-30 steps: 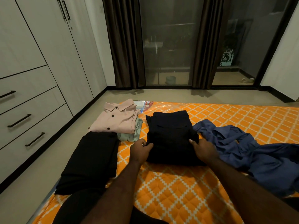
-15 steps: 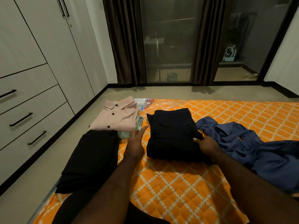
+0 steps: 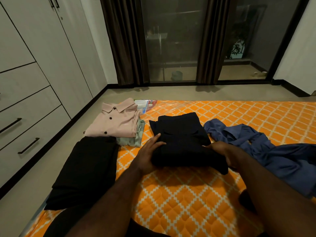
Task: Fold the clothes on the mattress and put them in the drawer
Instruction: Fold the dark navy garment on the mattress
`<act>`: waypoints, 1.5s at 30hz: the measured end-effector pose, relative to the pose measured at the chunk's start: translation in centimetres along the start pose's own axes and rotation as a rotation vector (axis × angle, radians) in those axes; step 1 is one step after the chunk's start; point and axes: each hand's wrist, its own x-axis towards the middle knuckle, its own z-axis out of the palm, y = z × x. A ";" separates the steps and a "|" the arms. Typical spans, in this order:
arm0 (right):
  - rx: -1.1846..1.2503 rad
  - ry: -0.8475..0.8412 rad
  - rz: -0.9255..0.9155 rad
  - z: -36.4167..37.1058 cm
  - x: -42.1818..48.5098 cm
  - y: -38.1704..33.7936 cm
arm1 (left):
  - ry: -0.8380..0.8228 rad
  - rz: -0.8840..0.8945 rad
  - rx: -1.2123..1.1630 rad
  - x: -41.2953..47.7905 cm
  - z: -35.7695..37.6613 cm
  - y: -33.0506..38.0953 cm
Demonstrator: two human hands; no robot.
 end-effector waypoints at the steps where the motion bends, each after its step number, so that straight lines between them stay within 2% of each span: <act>1: 0.037 0.000 0.006 0.0 -0.1 -0.1 | 0.017 -0.012 -0.048 0.2 -0.1 0.2; 4: 0.137 -0.056 0.021 -0.6 -0.8 0.0 | 0.009 -0.066 -0.154 0.6 -0.4 0.8; 6: 0.121 -0.077 -0.012 -1.9 -0.9 0.0 | -0.016 -0.140 -0.243 0.6 -0.4 1.2; 11: 0.305 0.115 -0.361 -4.2 0.1 -0.6 | 0.079 -0.313 -0.404 0.7 -1.2 2.6; 12: 0.368 0.102 -0.431 -4.7 0.4 -0.4 | 0.109 -0.325 -0.440 0.7 -1.5 3.0; 14: 0.506 -0.090 -0.496 -5.3 1.0 0.5 | 0.167 -0.357 -0.550 0.8 -2.0 3.0; 16: 0.576 -0.301 -0.470 -5.2 1.5 1.6 | 0.218 -0.382 -0.664 0.8 -2.4 2.9; 20: 0.485 -0.434 -0.434 -4.2 2.5 2.3 | 0.282 -0.405 -0.836 1.0 -3.3 3.7; 22: 0.325 -0.360 -0.480 -3.2 2.2 1.4 | 0.303 -0.426 -0.877 1.1 -3.5 3.9; 24: 0.265 -0.236 -0.555 -2.1 2.1 0.5 | 0.317 -0.446 -0.905 1.3 -3.6 4.2; 29: 0.413 -0.056 -0.680 0.8 1.1 0.4 | 0.295 -0.478 -0.895 2.0 -3.7 4.7; 33: 0.395 0.141 -0.664 1.7 0.9 0.0 | 0.264 -0.598 -0.795 2.9 -3.7 4.2; 36: 0.245 0.303 -0.574 1.6 1.2 -0.5 | 0.116 -0.815 -0.803 3.3 -3.6 3.7; 40: 0.071 0.352 -0.396 1.6 2.0 0.6 | -0.102 -1.010 -0.861 2.6 -2.8 3.3; 43: -0.163 0.351 -0.175 2.0 3.1 1.7 | -0.118 -1.042 -0.798 2.6 -2.0 3.1; 45: -0.284 0.392 -0.104 2.2 3.5 2.2 | -0.084 -1.024 -0.676 2.8 -1.5 2.9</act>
